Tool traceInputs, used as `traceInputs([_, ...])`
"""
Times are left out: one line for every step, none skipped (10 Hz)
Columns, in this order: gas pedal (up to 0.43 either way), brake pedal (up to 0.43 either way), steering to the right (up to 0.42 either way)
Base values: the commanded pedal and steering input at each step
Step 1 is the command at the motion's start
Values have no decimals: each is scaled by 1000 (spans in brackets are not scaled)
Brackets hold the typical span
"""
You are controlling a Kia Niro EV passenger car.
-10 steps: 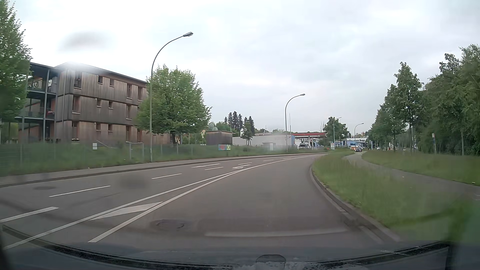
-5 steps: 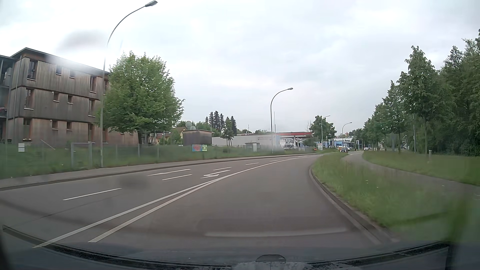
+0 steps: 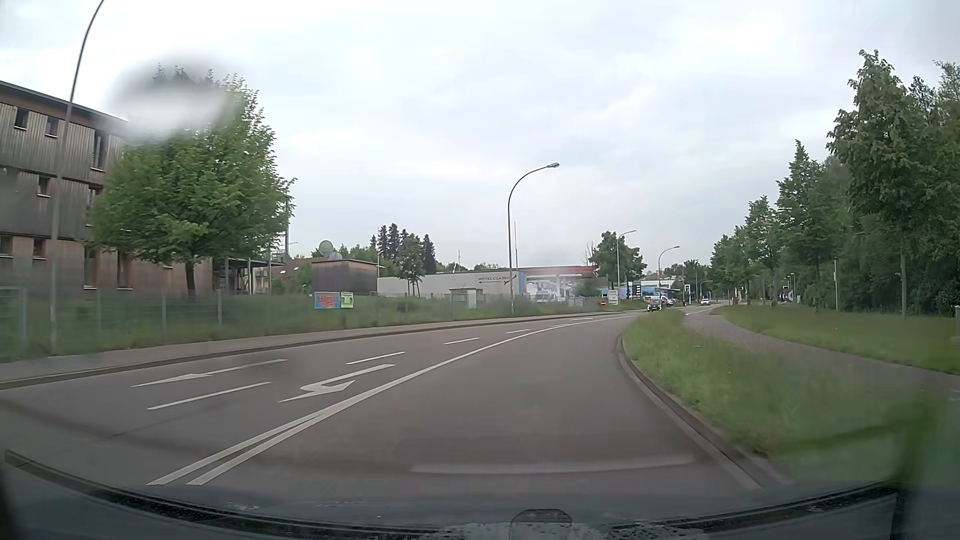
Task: Follow the waypoints while adhering to traffic rules and regulations
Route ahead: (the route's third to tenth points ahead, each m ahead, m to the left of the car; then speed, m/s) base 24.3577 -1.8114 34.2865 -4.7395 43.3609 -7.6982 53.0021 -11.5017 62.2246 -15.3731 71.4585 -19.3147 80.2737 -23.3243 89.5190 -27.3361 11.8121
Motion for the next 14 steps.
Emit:
traceInputs([110, 0, 51])
traceInputs([110, 0, 51])
traceInputs([110, 0, 51])
traceInputs([110, 0, 51])
traceInputs([110, 0, 50])
traceInputs([110, 0, 50])
traceInputs([110, 0, 51])
traceInputs([110, 0, 50])
traceInputs([110, 0, 50])
traceInputs([110, 0, 51])
traceInputs([110, 0, 50])
traceInputs([110, 0, 50])
traceInputs([110, 0, 50])
traceInputs([110, 0, 51])
